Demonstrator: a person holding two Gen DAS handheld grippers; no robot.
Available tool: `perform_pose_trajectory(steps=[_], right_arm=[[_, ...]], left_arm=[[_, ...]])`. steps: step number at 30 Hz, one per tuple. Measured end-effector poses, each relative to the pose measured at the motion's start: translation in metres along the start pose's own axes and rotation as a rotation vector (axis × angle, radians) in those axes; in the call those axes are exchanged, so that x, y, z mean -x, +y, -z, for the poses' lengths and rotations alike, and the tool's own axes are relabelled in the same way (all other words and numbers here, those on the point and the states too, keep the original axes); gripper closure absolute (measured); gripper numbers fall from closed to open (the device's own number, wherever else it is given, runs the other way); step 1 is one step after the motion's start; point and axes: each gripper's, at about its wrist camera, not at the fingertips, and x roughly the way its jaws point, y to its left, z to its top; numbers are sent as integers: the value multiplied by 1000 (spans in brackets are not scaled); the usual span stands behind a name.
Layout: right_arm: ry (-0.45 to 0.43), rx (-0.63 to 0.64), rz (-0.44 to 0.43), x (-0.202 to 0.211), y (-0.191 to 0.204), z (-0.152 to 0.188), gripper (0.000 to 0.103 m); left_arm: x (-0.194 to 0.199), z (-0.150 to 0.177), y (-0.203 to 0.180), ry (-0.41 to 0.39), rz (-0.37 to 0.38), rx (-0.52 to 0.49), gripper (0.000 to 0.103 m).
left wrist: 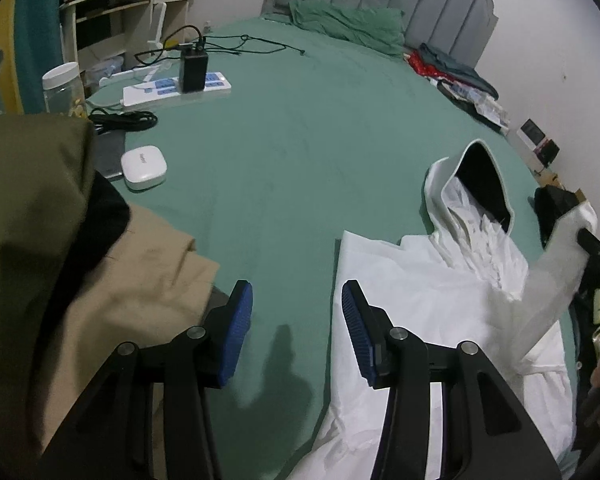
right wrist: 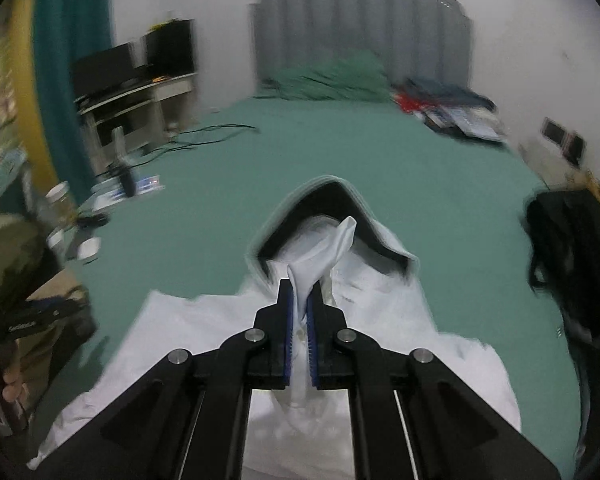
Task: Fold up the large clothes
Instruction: 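Carry the sleeve with the right gripper across the jacket body, then open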
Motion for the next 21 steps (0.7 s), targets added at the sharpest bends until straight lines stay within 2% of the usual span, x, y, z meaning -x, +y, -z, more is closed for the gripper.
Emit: perform_pose_trajectory(steps=[3, 7, 9, 11, 13, 14, 15, 17, 21], right_arm=[[24, 51, -44, -19, 42, 1, 97], [100, 69, -127, -50, 84, 17, 96], [156, 70, -178, -65, 98, 27, 95], [255, 79, -250, -83, 113, 43, 93], [328, 97, -289, -93, 123, 59, 83], [340, 110, -299, -93, 126, 66, 67], [342, 123, -306, -91, 128, 71, 46], [328, 148, -323, -79, 126, 80, 31], [311, 157, -297, -53, 98, 88, 31]], left_arm=[[3, -1, 4, 1, 6, 1, 54], [-1, -1, 10, 28, 9, 10, 54], [-3, -2, 14, 37, 3, 21, 54], [-5, -3, 16, 44, 4, 29, 54], [-7, -4, 15, 48, 5, 34, 54], [-8, -4, 13, 49, 7, 31, 54], [-9, -4, 10, 50, 11, 26, 54], [-12, -2, 2, 51, 24, 11, 54], [-25, 4, -21, 73, 73, -17, 54]])
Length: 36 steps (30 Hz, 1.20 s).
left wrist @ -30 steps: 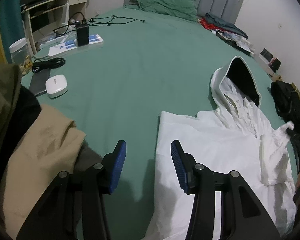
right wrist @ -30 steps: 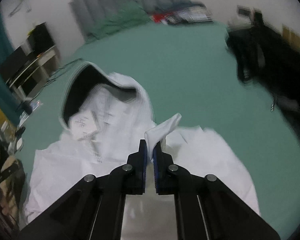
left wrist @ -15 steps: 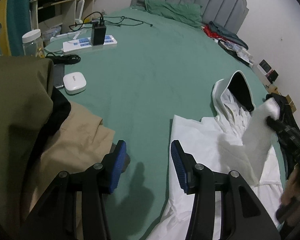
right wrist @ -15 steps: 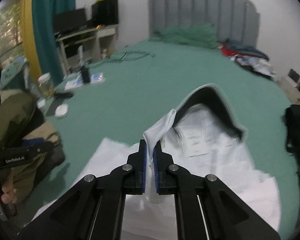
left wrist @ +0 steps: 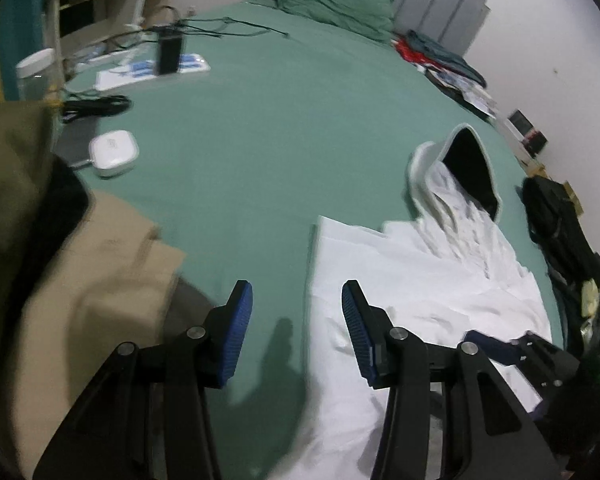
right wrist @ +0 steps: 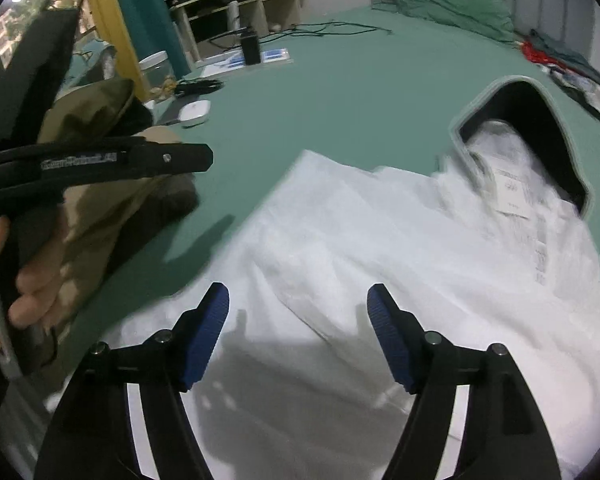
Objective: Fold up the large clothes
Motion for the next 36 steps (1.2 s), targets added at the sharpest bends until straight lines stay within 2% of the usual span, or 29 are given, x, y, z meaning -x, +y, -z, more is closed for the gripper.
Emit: perform_pose_trajectory(steps=[3, 8, 12, 16, 21, 24, 25, 28, 33, 36], right_arm=[[-24, -26, 56, 31, -33, 16, 31], [-64, -130, 211, 82, -117, 48, 31], [-39, -259, 314, 103, -195, 77, 31], [1, -352, 360, 110, -243, 101, 31], [70, -381, 381, 104, -258, 124, 31], [122, -377, 377, 97, -257, 138, 31], [120, -364, 383, 98, -254, 140, 31], [85, -345, 394, 106, -254, 136, 31], [18, -344, 426, 116, -273, 108, 31], [0, -334, 400, 107, -299, 84, 31]], left_arm=[[-9, 6, -18, 16, 28, -33, 54], [-21, 19, -53, 36, 61, -134, 54], [-36, 33, -60, 85, 37, -165, 54], [-49, 54, -53, 168, -18, -170, 54], [-35, 64, -56, 162, -69, -225, 54], [-20, 57, -54, 121, -33, -195, 54], [-14, 51, -56, 88, -3, -192, 54], [-12, 37, -65, 48, 25, -198, 54], [-49, 28, -71, 120, 11, -192, 54], [-64, 35, -63, 154, -19, -180, 58]])
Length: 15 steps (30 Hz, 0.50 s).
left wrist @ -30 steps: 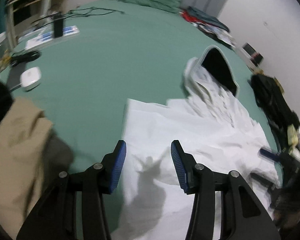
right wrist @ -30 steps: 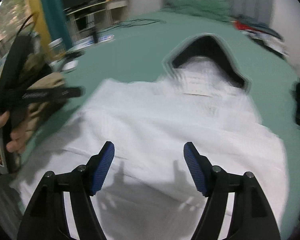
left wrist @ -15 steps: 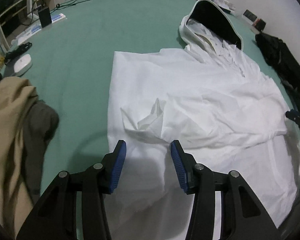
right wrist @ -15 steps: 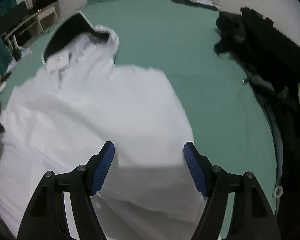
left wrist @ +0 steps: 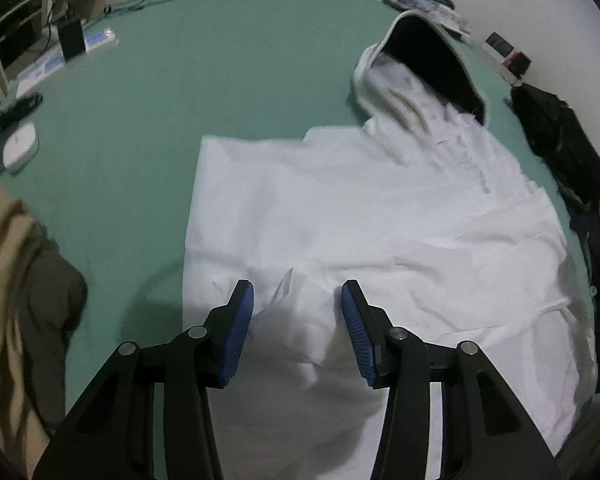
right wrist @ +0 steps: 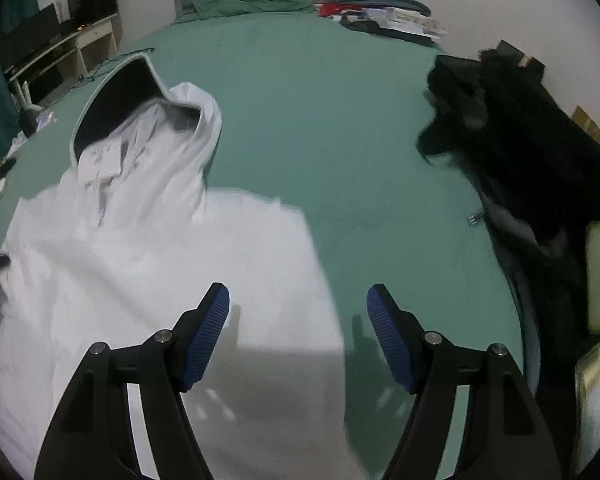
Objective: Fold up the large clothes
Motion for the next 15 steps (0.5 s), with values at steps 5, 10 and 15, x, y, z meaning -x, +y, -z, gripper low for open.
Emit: perform_pose_trajectory(steps=[5, 10, 15], right_arm=[[96, -17, -75, -52, -13, -14, 40], [48, 19, -87, -52, -13, -16, 101], [-35, 14, -11, -39, -20, -16, 101]], left_arm=[[-1, -1, -4, -36, -29, -29, 90], [14, -11, -9, -160, -25, -49, 98], [19, -20, -18, -221, -39, -89, 98]])
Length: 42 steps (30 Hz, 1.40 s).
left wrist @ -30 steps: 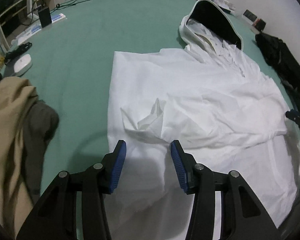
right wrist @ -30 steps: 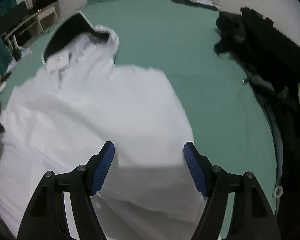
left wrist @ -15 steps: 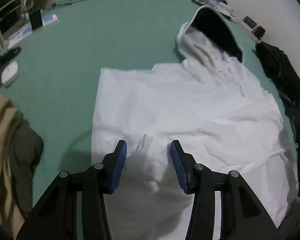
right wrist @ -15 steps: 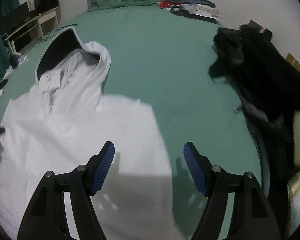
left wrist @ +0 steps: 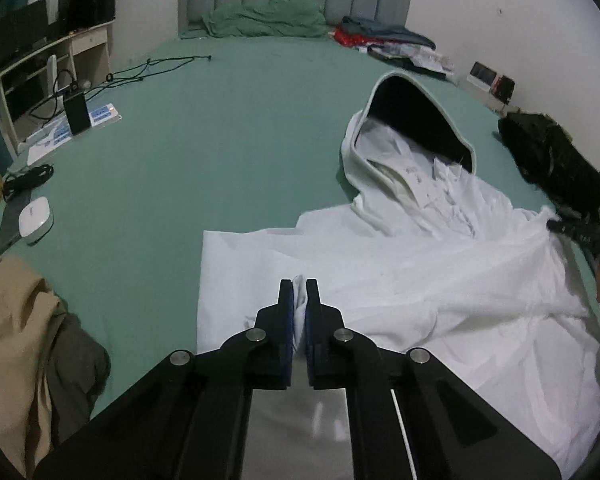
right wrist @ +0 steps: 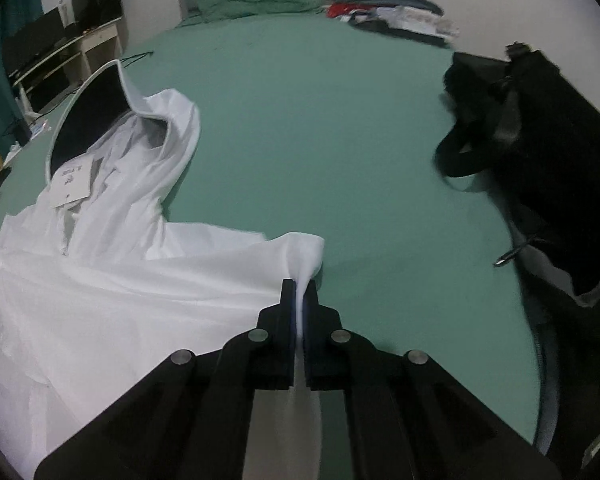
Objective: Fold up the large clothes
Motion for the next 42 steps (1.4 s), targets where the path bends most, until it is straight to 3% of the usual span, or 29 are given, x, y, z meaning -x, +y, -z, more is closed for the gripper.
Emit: perform_pose_trajectory(steps=[4, 7, 11, 13, 14, 16, 18, 19, 24, 27, 32, 37, 42], right_arm=[[22, -31, 30, -7, -8, 8, 101], [45, -26, 32, -12, -6, 14, 101], [66, -23, 63, -5, -2, 17, 99], [79, -22, 80, 0, 2, 19, 97], [75, -17, 92, 6, 7, 19, 92], [53, -6, 107, 19, 19, 18, 71], [29, -5, 89, 29, 36, 15, 30], [16, 6, 57, 33, 50, 13, 25], [42, 95, -33, 28, 116, 16, 24], [109, 142, -86, 11, 155, 22, 24], [182, 179, -82, 6, 177, 44, 20], [196, 151, -61, 24, 180, 54, 19], [156, 136, -60, 58, 191, 54, 19]], left_arm=[[-30, 15, -5, 132, 7, -12, 97], [-27, 15, -10, 129, -22, -39, 96], [-20, 13, 1, 117, -42, 5, 73], [-17, 11, 10, 112, -39, 44, 73], [-15, 10, 13, 115, -35, 59, 73], [-13, 10, 18, 119, -32, 74, 73], [-13, 13, 21, 144, -36, 70, 73], [-15, 16, 22, 161, -39, 70, 73], [-12, 28, 23, 186, -34, 41, 73], [-6, 32, 25, 199, -29, 40, 73], [1, 38, 30, 215, -29, 39, 73], [19, 27, 36, 142, -1, 83, 73], [42, 12, 34, 56, 4, 96, 73]])
